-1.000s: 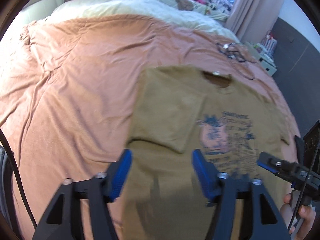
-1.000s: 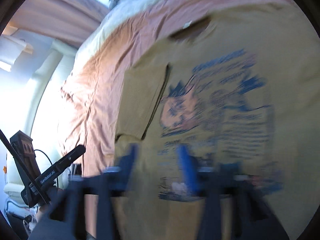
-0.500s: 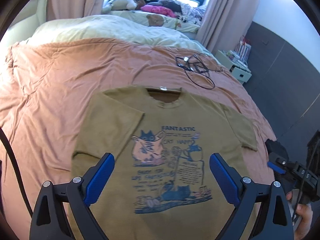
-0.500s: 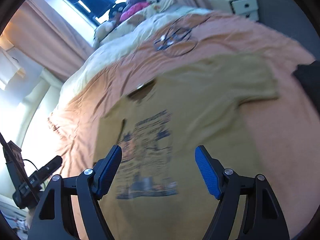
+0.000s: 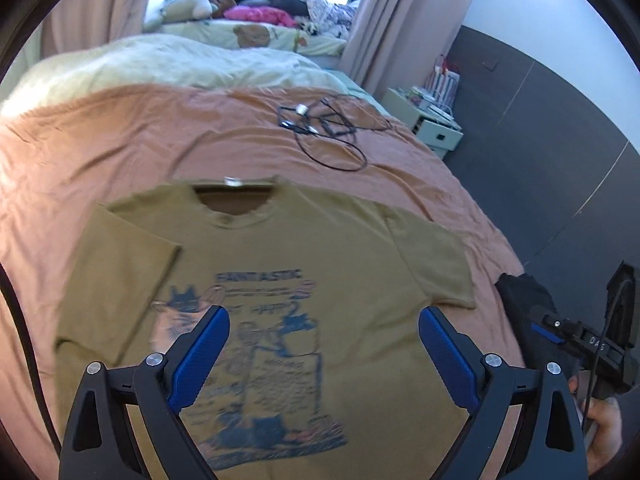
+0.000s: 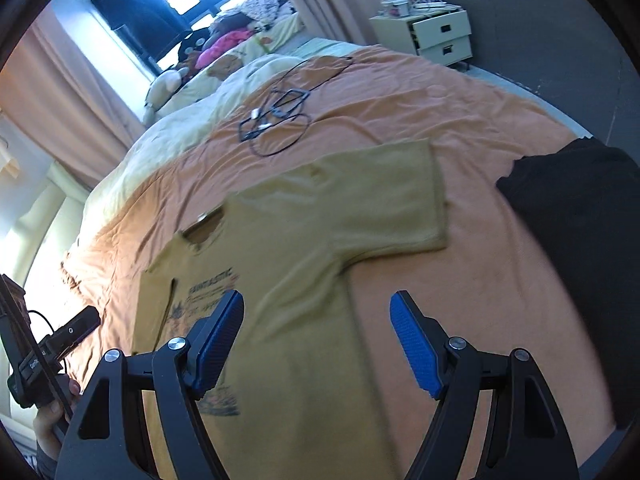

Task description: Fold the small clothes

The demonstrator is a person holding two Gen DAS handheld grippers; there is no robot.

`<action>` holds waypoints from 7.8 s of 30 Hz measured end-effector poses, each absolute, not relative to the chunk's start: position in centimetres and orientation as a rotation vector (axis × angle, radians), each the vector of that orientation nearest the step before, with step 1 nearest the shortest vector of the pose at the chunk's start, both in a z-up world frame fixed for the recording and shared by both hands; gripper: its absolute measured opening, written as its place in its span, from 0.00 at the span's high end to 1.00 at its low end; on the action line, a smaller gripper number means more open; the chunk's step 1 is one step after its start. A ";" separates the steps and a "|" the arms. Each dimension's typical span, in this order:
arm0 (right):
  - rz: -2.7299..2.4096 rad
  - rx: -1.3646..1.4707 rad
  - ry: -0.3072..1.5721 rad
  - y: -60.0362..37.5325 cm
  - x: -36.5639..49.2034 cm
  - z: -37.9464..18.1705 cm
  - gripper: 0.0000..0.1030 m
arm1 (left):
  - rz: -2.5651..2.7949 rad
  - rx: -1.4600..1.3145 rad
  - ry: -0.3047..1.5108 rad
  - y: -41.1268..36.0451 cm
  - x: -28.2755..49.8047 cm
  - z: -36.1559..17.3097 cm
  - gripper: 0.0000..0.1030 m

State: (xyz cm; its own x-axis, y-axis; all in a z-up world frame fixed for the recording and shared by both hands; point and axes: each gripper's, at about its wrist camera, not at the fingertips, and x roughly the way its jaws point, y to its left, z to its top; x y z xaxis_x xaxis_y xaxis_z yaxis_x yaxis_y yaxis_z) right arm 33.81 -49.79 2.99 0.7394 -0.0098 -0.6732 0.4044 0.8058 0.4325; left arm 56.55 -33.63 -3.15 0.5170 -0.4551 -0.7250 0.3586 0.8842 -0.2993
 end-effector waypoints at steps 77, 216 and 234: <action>0.064 0.532 0.853 -50.4 51.7 -2.1 0.67 | -0.611 -0.194 1.134 -40.7 65.7 -13.8 0.81; -0.002 0.263 0.928 -41.5 53.6 0.8 0.20 | -0.198 -0.045 0.932 -13.5 62.4 -5.6 0.11; -0.046 0.197 0.764 -40.1 33.0 6.9 0.00 | -0.263 -0.056 0.769 -10.1 45.2 -0.3 0.02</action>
State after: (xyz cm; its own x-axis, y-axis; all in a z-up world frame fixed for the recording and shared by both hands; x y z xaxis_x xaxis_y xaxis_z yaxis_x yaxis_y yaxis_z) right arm 32.99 -40.07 6.89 0.7222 0.0299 -0.6910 0.1126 0.9807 0.1601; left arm 45.18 -10.06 -0.34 0.6875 -0.2552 -0.6798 0.2149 0.9658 -0.1453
